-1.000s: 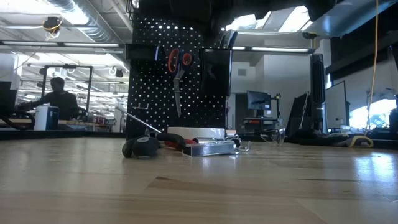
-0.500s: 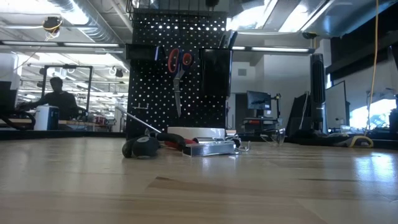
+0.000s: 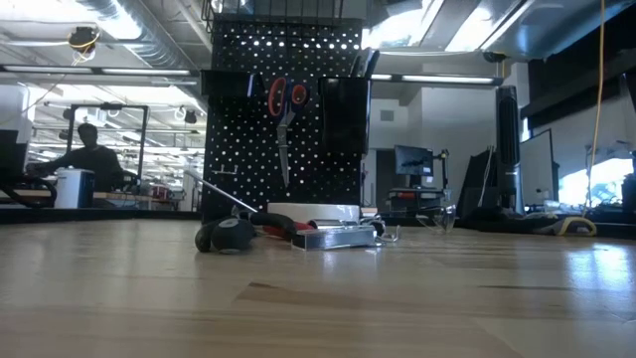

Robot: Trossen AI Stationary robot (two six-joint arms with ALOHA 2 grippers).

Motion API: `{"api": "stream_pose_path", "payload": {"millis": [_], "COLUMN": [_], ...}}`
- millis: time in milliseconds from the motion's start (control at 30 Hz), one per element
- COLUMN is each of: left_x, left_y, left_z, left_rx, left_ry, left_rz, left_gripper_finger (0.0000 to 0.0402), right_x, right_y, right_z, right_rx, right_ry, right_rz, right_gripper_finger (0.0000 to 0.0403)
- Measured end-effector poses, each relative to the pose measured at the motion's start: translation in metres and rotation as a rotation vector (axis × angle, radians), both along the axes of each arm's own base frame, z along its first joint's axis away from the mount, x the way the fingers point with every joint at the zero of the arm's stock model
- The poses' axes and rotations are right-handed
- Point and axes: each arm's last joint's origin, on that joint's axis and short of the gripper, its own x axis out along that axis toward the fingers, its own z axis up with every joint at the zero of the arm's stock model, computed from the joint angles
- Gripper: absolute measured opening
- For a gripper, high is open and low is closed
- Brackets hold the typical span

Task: Hang tools onto peg board
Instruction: Put the silver wrench into the right black bin on the peg board

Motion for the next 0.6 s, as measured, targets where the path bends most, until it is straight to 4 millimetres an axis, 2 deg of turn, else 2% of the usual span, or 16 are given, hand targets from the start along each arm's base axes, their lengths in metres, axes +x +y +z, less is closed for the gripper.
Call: {"api": "stream_pose_path", "payload": {"millis": [200,600], "left_x": [0.0000,0.0008], "left_y": [0.0001,0.0009], "left_z": [0.0011,0.0009], "left_rx": [-0.004,-0.005], "left_ry": [-0.009,-0.008], "left_rz": [0.001,0.002], "left_gripper_finger": [0.0040,0.0040], "right_x": [0.0003,0.0014], "right_y": [0.0004,-0.0024], "right_z": [0.0011,-0.0001], "right_rx": [-0.002,-0.007], "right_ry": [-0.001,0.011], "right_rz": [0.004,-0.002], "right_gripper_finger": [0.0163,0.0064]}}
